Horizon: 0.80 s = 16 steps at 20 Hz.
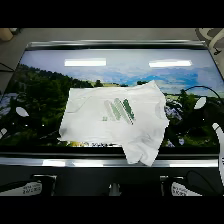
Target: Fold the shirts.
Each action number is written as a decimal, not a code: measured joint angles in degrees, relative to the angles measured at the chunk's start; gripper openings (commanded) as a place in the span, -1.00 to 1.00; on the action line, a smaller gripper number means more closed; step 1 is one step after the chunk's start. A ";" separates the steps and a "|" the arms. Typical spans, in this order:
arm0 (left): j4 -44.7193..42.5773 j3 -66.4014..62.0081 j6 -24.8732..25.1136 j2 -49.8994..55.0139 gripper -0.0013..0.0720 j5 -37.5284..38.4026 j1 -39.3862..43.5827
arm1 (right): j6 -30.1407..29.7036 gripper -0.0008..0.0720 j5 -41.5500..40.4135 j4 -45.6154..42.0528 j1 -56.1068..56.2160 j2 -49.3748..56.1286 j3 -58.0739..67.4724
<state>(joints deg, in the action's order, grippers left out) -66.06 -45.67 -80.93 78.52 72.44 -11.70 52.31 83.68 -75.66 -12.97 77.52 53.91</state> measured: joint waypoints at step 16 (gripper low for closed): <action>0.35 0.00 2.75 -0.55 -0.89 1.92 -0.02 | -0.22 0.32 -13.53 11.19 -6.45 -1.22 0.48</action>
<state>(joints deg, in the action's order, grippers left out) -65.71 -45.67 -78.17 77.97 74.37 -11.73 52.10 70.15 -64.47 -19.42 76.29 54.39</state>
